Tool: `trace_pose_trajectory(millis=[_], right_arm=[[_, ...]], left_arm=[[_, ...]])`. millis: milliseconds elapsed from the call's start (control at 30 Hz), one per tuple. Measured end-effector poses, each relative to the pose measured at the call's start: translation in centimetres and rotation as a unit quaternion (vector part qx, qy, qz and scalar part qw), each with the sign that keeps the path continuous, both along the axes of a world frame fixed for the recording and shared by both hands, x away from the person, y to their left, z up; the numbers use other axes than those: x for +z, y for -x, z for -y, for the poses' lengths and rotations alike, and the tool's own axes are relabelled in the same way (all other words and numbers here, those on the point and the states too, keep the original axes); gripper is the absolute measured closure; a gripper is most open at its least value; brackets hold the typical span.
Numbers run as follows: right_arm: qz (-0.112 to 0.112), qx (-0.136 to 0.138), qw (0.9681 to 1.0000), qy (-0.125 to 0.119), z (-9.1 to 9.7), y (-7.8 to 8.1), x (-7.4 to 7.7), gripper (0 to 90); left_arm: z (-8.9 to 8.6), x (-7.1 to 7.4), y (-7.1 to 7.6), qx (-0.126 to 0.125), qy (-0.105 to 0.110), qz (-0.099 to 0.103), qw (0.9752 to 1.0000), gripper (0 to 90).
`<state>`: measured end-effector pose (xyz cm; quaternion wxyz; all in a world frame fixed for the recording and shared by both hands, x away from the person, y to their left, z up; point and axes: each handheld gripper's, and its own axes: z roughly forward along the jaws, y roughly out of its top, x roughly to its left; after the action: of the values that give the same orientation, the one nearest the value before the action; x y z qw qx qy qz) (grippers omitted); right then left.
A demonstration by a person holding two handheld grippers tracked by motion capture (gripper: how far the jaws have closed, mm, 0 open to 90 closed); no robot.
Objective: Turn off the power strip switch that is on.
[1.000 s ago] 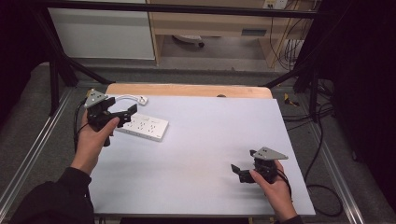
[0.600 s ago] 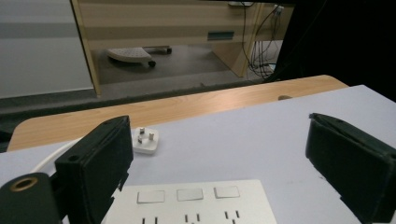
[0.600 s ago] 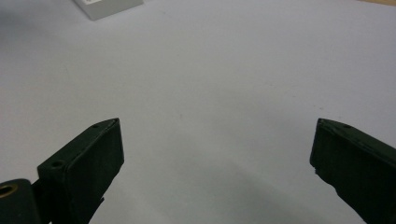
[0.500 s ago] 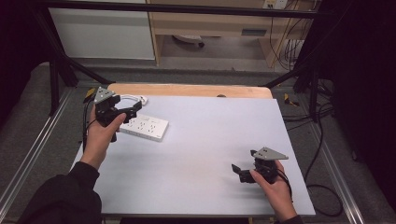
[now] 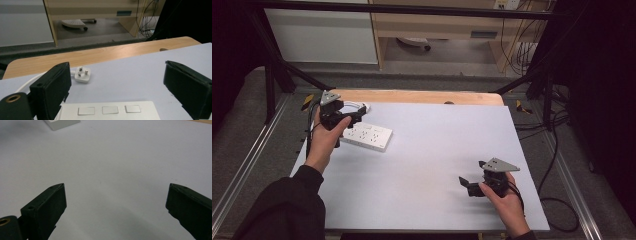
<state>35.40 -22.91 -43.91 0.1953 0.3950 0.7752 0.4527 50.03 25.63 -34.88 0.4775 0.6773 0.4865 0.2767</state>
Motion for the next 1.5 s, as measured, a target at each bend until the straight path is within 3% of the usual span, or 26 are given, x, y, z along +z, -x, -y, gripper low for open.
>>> trace_pose_trajectory(millis=[533, 967, 1200, 1500], right_arm=[[0.001, 0.007, 1.0, 0.004, -0.1, 0.0, 0.0, 3.4], [0.0, 0.007, 1.0, 0.003, 0.0, 0.0, 0.0, 3.4], [0.002, 0.009, 0.9999, 0.004, -0.1, 0.0, 0.0, 3.5], [-0.001, 0.005, 1.0, 0.001, 0.0, 0.1, 0.1, 3.6]], left_arm=[[0.5, 0.0, -1.7, 0.002, -0.022, -0.012, 0.9997, 7.8], [0.3, -1.2, -2.9, 0.005, -0.039, -0.03, 0.9988, 8.0], [0.6, -1.3, -2.9, 0.001, -0.047, -0.031, 0.9984, 8.1], [0.7, -2.1, -3.3, 0.001, -0.053, -0.052, 0.9972, 10.8]])
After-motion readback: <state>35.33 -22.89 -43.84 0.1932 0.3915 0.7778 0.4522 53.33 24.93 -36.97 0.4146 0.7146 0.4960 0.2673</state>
